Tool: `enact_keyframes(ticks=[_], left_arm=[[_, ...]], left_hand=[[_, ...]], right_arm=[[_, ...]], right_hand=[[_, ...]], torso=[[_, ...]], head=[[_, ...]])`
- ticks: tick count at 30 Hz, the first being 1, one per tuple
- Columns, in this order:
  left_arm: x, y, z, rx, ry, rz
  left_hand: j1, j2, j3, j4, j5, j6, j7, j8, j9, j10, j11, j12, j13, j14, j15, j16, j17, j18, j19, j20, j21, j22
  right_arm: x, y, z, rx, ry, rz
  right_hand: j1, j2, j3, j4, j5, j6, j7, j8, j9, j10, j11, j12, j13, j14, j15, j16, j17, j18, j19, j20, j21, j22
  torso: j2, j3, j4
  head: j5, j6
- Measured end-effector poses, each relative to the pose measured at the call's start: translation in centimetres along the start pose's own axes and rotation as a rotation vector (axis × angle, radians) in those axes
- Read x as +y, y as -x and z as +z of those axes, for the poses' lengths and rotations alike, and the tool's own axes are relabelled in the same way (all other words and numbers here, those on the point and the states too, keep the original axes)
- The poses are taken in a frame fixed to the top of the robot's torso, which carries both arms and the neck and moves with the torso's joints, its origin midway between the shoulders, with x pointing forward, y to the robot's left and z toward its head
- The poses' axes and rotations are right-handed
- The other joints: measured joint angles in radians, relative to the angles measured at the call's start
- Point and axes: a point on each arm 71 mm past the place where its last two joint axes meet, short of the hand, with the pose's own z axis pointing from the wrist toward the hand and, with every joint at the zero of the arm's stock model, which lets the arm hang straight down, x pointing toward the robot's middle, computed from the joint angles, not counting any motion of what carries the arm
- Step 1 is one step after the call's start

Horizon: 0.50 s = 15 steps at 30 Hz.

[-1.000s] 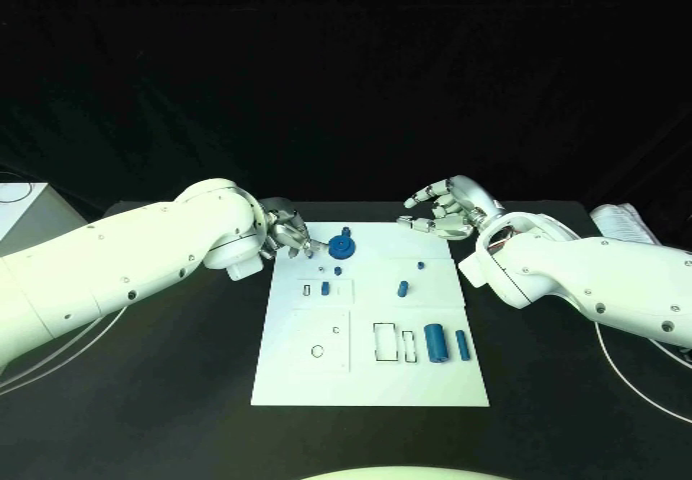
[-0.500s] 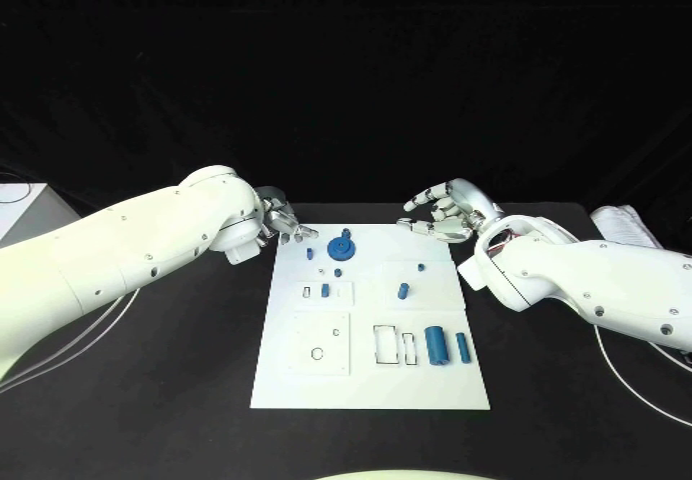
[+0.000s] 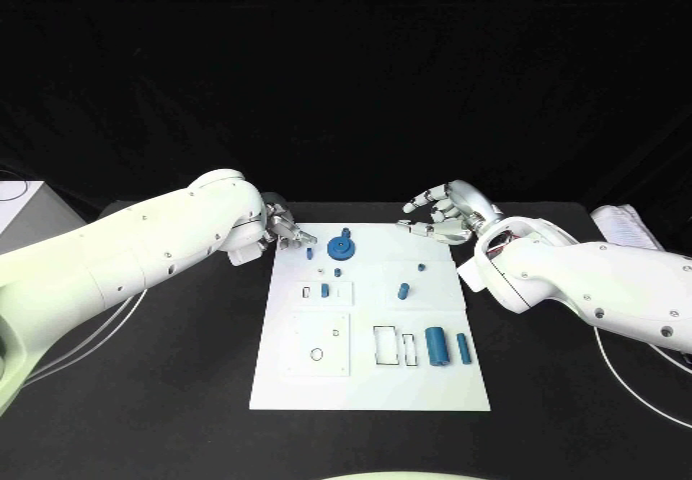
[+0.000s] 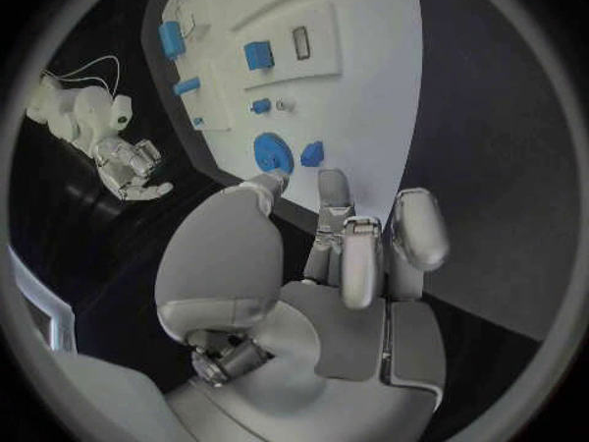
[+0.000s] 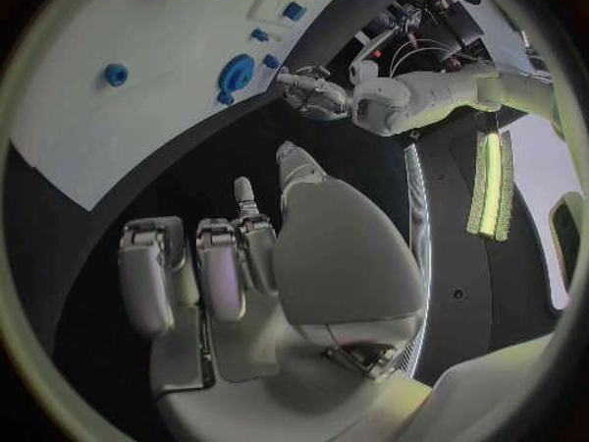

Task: Assemble the parts on the task board

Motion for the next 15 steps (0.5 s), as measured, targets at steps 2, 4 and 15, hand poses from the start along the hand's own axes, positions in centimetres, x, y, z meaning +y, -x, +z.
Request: enact_keyframes(ticks=[2, 4, 15], left_arm=[[0.10, 0.05, 0.08, 0.000, 0.004, 0.001], [0.19, 0.10, 0.13, 0.000, 0.008, 0.001], [0.19, -0.04, 0.46, 0.010, 0.014, 0.006]], left_hand=[[0.000, 0.000, -0.005, 0.000, 0.000, 0.000, 0.000, -0.004, -0.001, -0.002, 0.002, -0.004, -0.002, 0.000, 0.000, 0.000, 0.000, 0.000, 0.000, 0.000, 0.000, -0.001], [0.000, 0.000, -0.005, 0.000, 0.000, 0.000, 0.000, -0.004, -0.002, -0.004, 0.004, -0.004, -0.003, 0.000, 0.000, 0.000, 0.000, 0.000, 0.000, 0.000, 0.000, -0.002], [-0.009, 0.001, -0.011, 0.000, 0.000, 0.000, 0.000, -0.004, -0.003, -0.004, 0.004, -0.004, -0.003, -0.004, 0.003, 0.000, 0.000, 0.000, 0.000, 0.000, 0.000, -0.001]], right_arm=[[0.02, -0.02, 0.00, 0.000, 0.001, 0.000], [0.02, -0.02, 0.00, 0.000, 0.001, 0.000], [0.11, -0.12, 0.04, 0.002, 0.003, 0.001]], right_hand=[[0.000, 0.000, 0.000, 0.000, 0.000, 0.000, 0.000, 0.000, 0.000, 0.000, 0.000, 0.000, 0.000, 0.000, 0.000, 0.000, 0.000, 0.000, 0.000, 0.000, 0.000, 0.000], [0.000, 0.000, 0.000, 0.000, 0.000, 0.000, 0.000, 0.000, 0.000, 0.000, 0.000, 0.000, 0.000, 0.000, 0.000, 0.000, 0.000, 0.000, 0.000, 0.000, 0.000, 0.000], [0.000, 0.000, 0.000, 0.000, 0.000, 0.000, 0.000, 0.000, 0.000, 0.000, 0.000, 0.000, 0.000, 0.000, 0.000, 0.000, 0.000, 0.000, 0.000, 0.000, 0.000, 0.000]], torso=[[0.000, -0.0003, -0.0006], [0.000, -0.0002, -0.0010], [-0.001, 0.0005, -0.0006]], head=[[0.001, 0.000], [0.001, 0.000], [-0.001, 0.001]])
